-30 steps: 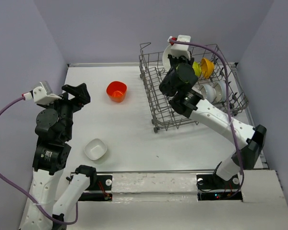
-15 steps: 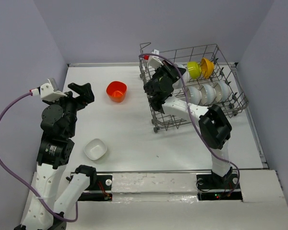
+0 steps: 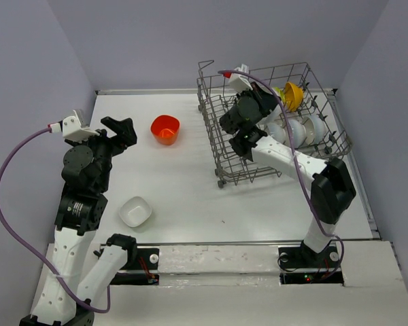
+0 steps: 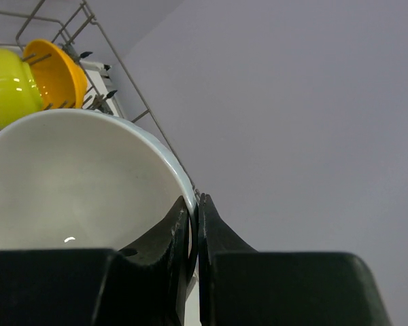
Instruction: Load the bowls into the dish rack
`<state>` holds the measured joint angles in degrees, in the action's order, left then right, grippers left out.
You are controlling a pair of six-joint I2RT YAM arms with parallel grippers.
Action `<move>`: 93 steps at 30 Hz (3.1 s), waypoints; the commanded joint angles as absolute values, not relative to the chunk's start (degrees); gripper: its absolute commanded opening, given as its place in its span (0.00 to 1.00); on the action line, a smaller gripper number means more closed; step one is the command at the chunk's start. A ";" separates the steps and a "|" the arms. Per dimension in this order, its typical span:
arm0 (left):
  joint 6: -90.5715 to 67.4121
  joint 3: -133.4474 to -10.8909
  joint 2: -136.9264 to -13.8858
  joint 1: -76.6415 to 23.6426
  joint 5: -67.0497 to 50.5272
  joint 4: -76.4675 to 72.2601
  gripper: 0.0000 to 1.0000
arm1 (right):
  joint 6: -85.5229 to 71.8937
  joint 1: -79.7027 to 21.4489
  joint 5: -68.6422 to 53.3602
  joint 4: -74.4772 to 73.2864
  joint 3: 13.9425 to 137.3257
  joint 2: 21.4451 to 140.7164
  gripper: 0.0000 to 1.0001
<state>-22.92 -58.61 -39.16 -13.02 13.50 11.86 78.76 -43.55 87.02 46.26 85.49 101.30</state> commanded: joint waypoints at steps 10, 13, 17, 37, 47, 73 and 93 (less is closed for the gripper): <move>-21.88 -58.18 -39.55 -12.74 12.04 8.79 0.99 | 62.58 -42.28 81.30 28.57 82.80 102.22 0.01; -21.80 -58.27 -39.73 -12.83 11.78 8.88 0.99 | 60.21 -41.75 80.42 26.02 82.27 102.65 0.01; -21.62 -58.36 -39.64 -12.74 11.69 9.14 0.99 | 57.83 -41.75 79.19 22.50 81.65 103.18 0.01; -21.71 -58.18 -39.99 -12.74 11.25 9.05 0.99 | 52.03 -41.22 75.32 14.07 79.45 102.92 0.01; -21.62 -58.18 -40.17 -12.74 11.16 9.14 0.99 | 49.13 -41.22 73.57 9.58 78.84 101.95 0.01; -21.88 -59.41 -42.80 -12.74 7.48 9.32 0.99 | 45.62 -41.22 74.09 9.58 83.75 89.93 0.01; -33.57 -74.00 -62.31 -29.08 -4.66 1.23 0.93 | 34.89 -60.11 71.11 0.18 92.29 76.29 0.01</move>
